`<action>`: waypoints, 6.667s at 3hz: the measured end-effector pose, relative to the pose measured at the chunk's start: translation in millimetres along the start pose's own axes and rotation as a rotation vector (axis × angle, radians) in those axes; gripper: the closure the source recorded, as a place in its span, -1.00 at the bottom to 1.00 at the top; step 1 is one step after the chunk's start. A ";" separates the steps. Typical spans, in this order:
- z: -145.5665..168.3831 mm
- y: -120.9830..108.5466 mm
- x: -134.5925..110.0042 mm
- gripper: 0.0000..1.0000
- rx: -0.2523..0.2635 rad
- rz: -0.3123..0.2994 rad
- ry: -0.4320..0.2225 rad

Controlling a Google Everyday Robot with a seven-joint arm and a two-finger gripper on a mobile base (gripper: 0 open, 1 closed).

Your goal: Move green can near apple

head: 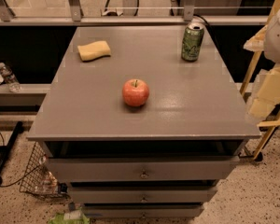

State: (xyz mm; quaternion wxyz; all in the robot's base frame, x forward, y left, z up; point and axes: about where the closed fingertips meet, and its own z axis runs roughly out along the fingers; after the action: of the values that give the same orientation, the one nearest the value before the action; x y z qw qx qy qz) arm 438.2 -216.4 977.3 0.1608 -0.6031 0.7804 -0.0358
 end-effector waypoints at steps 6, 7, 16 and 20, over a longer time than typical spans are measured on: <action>84.3 -166.6 22.0 -1.00 0.141 0.509 -0.397; 98.5 -198.0 2.0 -1.00 0.188 0.582 -0.496; 90.9 -240.3 -99.6 1.00 0.156 0.404 -0.711; 73.5 -144.1 -112.1 1.00 -0.028 0.234 -0.753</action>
Offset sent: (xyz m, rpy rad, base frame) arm 0.0909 -0.0337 -0.0250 0.1806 -0.1444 -0.2138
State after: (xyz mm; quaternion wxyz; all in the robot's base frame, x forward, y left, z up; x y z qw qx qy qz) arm 618.6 -138.3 967.1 0.4305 -0.4830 0.7309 0.2172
